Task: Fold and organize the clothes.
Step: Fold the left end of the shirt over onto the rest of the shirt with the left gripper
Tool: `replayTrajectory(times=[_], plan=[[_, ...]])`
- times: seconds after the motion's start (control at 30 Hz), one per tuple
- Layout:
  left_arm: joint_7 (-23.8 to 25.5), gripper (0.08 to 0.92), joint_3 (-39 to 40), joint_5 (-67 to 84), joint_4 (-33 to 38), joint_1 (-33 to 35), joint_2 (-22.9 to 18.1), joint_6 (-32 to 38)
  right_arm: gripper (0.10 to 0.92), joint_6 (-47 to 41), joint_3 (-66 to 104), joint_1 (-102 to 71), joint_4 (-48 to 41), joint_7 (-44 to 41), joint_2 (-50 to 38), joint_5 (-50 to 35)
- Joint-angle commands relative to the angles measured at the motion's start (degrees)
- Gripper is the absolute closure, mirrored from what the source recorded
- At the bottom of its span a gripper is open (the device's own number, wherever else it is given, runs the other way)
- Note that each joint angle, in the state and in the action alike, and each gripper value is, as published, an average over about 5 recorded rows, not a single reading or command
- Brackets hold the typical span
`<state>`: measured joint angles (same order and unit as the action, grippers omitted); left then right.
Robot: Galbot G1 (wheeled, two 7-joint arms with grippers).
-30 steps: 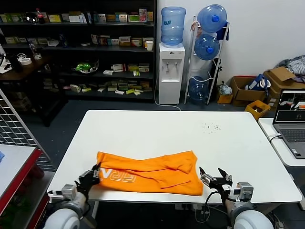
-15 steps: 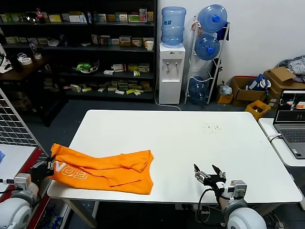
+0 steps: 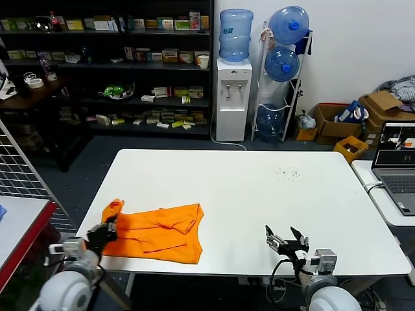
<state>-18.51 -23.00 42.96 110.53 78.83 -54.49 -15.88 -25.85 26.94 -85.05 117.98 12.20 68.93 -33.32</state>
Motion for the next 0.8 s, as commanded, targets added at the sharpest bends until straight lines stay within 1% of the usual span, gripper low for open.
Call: replayTrajectory(times=[0.03, 0.1, 0.2, 0.43, 0.57, 0.67, 0.8], plan=[[-5.02, 0.872, 16.04, 0.67, 2.89, -9.43, -18.13, -5.42, 0.203, 0.39, 0.91, -1.62, 0.01, -0.02, 1.19, 0.83], [-5.32, 0.872, 17.05, 0.25, 2.13, -10.46, -19.67, -5.53, 0.203, 0.43, 0.81, -1.73, 0.02, -0.02, 1.55, 1.10], [-5.49, 0.872, 18.11, -0.32, 1.34, -11.32, -20.89, -5.56, 0.203, 0.39, 0.64, -1.66, 0.12, 0.00, 1.90, 1.35], [-5.59, 0.872, 18.70, -1.09, 1.11, -10.83, -21.07, -5.54, 0.203, 0.17, 0.36, -1.13, 0.06, 0.10, 1.89, 1.36], [-4.83, 0.866, 18.14, -2.09, 0.73, -10.35, -20.93, -5.57, 0.203, 0.01, -0.07, -0.82, 0.09, 0.19, 1.86, 1.35], [-4.33, 0.815, 17.55, -2.41, 0.93, -9.89, -20.44, -5.56, 0.203, -0.09, -0.31, -0.61, 0.03, 0.24, 1.79, 1.33], [-3.96, 0.703, 16.18, -2.29, 1.86, -8.95, -18.89, -5.61, 0.203, -0.21, -0.52, -0.28, -0.07, 0.29, 1.65, 1.22]])
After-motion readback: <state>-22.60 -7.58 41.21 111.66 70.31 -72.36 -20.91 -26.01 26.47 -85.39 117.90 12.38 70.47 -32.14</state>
